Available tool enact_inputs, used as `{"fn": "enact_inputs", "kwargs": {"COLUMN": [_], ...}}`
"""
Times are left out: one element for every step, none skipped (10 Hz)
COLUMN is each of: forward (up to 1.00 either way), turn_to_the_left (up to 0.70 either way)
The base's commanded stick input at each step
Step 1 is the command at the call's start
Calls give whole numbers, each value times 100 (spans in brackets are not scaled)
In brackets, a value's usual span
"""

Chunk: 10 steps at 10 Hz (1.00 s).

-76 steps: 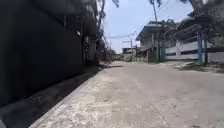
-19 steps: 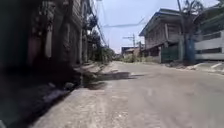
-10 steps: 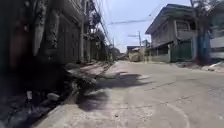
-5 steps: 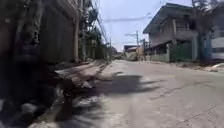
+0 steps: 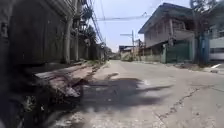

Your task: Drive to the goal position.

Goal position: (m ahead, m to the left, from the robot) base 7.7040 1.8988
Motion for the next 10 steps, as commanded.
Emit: {"fn": "enact_inputs", "kwargs": {"forward": [100,100,100,100,100,100,100,100,100,100], "turn_to_the_left": [-40,-39,-33,0,0,0,0,0,0,0]}}
